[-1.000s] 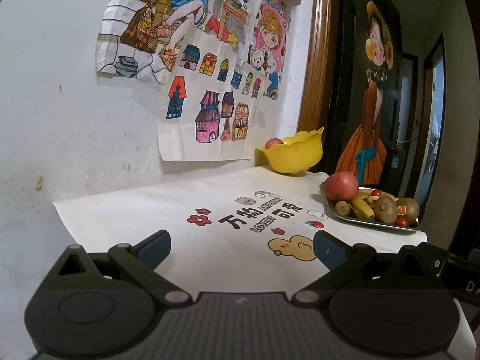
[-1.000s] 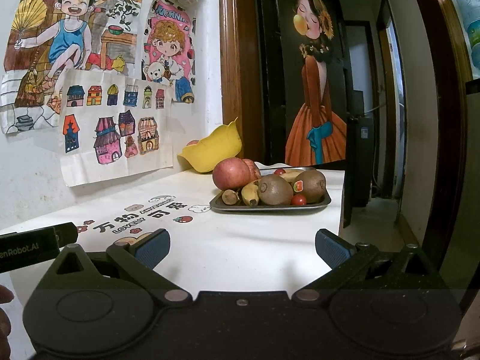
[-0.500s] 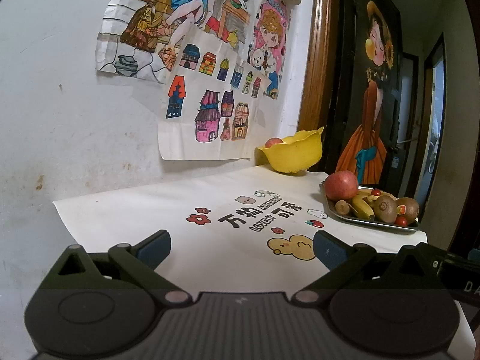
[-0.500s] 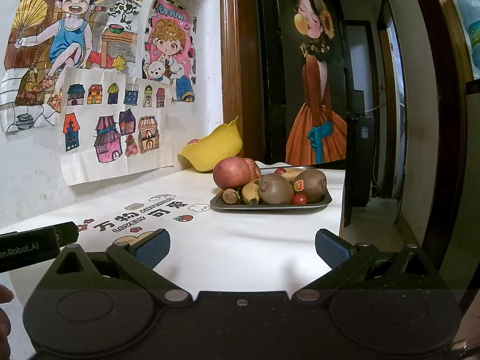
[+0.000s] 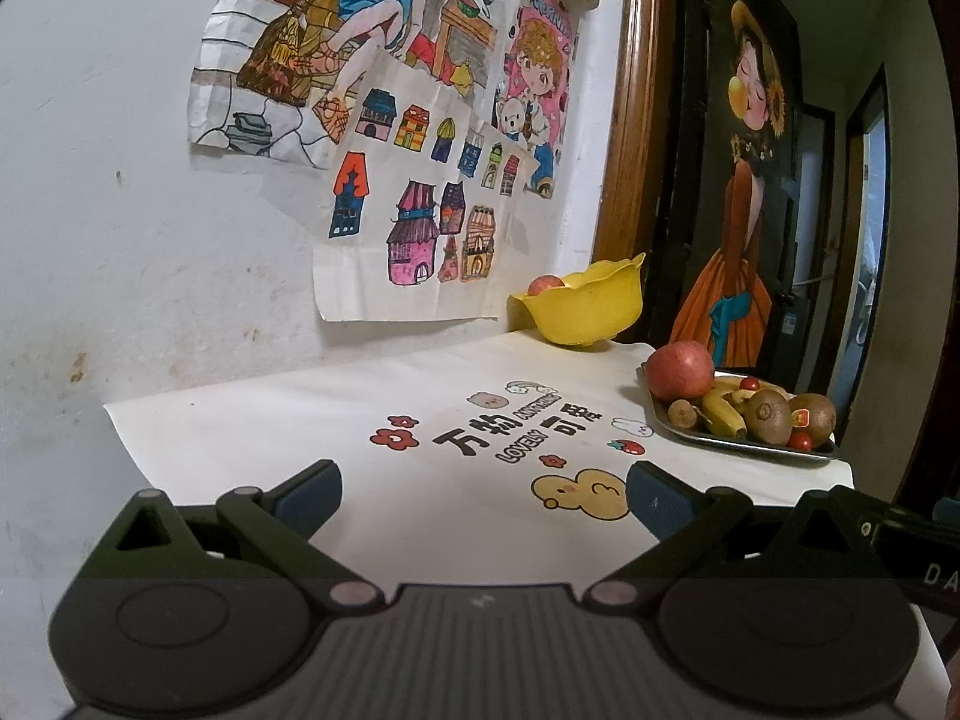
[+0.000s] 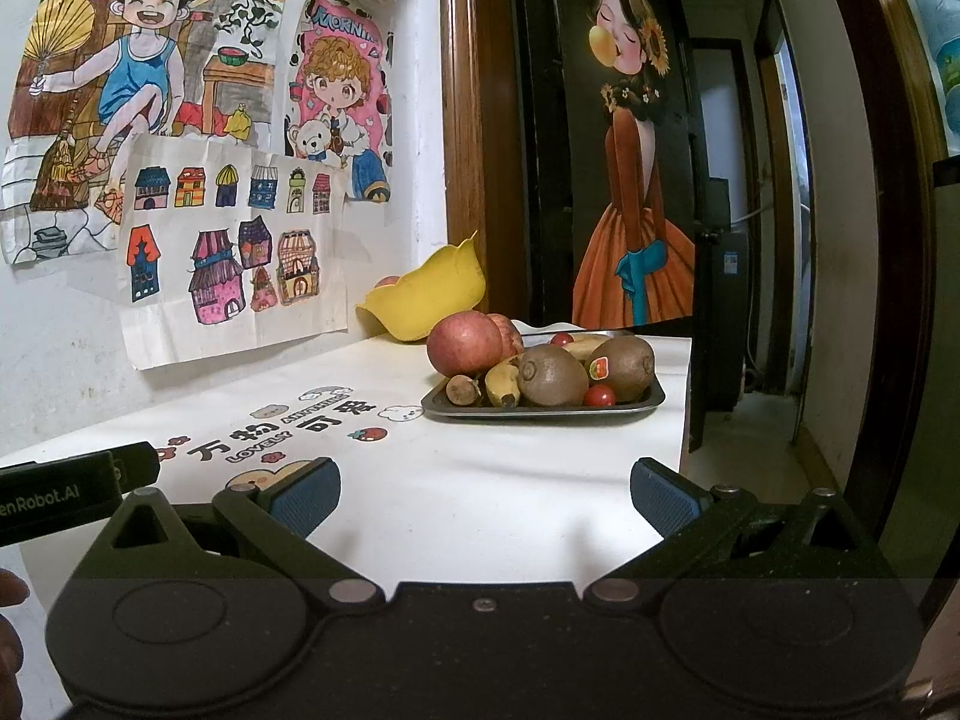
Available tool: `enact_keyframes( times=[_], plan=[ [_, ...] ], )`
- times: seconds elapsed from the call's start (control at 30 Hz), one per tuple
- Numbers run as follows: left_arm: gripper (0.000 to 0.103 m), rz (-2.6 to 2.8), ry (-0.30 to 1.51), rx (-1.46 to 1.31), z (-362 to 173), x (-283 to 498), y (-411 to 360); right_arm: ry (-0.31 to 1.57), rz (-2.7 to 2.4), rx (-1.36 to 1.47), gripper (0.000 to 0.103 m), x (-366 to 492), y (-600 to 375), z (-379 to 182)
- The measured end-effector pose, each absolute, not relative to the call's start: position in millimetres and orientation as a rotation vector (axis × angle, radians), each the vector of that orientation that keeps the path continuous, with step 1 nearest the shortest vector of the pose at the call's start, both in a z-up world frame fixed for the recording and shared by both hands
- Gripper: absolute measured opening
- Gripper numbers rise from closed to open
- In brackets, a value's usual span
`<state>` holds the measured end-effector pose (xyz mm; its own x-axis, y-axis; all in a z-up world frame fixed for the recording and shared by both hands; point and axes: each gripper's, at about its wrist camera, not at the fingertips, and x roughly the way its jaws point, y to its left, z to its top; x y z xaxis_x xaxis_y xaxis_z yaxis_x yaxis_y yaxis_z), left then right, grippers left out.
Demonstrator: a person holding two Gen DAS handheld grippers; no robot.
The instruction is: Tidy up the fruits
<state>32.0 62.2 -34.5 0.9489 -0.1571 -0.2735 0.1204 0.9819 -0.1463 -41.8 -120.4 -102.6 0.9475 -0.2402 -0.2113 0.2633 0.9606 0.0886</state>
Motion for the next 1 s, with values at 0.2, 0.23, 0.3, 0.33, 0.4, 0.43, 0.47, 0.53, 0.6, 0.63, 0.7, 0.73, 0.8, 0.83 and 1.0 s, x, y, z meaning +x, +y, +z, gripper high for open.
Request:
enact_keyframes(
  times=[0.2, 0.23, 0.3, 0.33, 0.4, 0.43, 0.47, 0.53, 0.6, 0.63, 0.7, 0.73, 0.8, 0.83, 1.0],
  plan=[
    [0.103, -0.144, 0.286, -0.136, -35.5, 29.3, 60.4, 0.204, -0.256, 0.118, 0.102, -42.3, -119.6, -104.5],
    [0.103, -0.140, 0.290, -0.136, -35.2, 28.9, 59.8, 0.204, -0.255, 0.117, 0.102, -42.0, -119.9, -104.2],
    [0.103, -0.132, 0.296, -0.137, -35.1, 29.2, 59.2, 0.204, -0.256, 0.117, 0.102, -42.0, -119.3, -104.1],
    [0.103, -0.128, 0.298, -0.136, -35.0, 29.3, 59.2, 0.205, -0.256, 0.117, 0.102, -41.9, -119.2, -104.0],
    [0.103, -0.110, 0.306, -0.129, -34.2, 30.0, 59.2, 0.206, -0.255, 0.117, 0.102, -42.3, -117.9, -106.4],
    [0.103, -0.104, 0.307, -0.123, -34.0, 30.3, 59.2, 0.206, -0.255, 0.117, 0.102, -42.5, -117.5, -106.6],
    [0.103, -0.098, 0.305, -0.115, -34.0, 29.9, 58.5, 0.206, -0.255, 0.117, 0.102, -42.2, -118.0, -106.1],
    [0.103, -0.096, 0.305, -0.115, -33.8, 29.9, 58.7, 0.208, -0.254, 0.118, 0.102, -42.6, -115.8, -108.6],
    [0.103, -0.097, 0.304, -0.116, -33.8, 29.6, 58.7, 0.209, -0.254, 0.119, 0.102, -42.0, -115.4, -108.6],
    [0.103, -0.097, 0.302, -0.115, -33.7, 29.6, 58.6, 0.209, -0.254, 0.119, 0.102, -41.9, -115.4, -108.5],
    [0.103, -0.096, 0.300, -0.113, -33.3, 30.0, 59.0, 0.209, -0.255, 0.119, 0.102, -41.8, -115.6, -108.1],
    [0.103, -0.095, 0.301, -0.114, -33.3, 29.6, 58.9, 0.210, -0.255, 0.118, 0.102, -42.0, -115.0, -108.4],
    [0.103, -0.096, 0.299, -0.116, -33.1, 29.3, 59.2, 0.209, -0.255, 0.119, 0.102, -41.6, -115.6, -108.0],
    [0.103, -0.095, 0.299, -0.116, -32.9, 30.0, 59.4, 0.210, -0.255, 0.119, 0.102, -41.8, -115.2, -108.3],
    [0.103, -0.093, 0.299, -0.125, -33.0, 29.7, 60.5, 0.210, -0.256, 0.119, 0.102, -41.3, -116.1, -107.6]
  ],
)
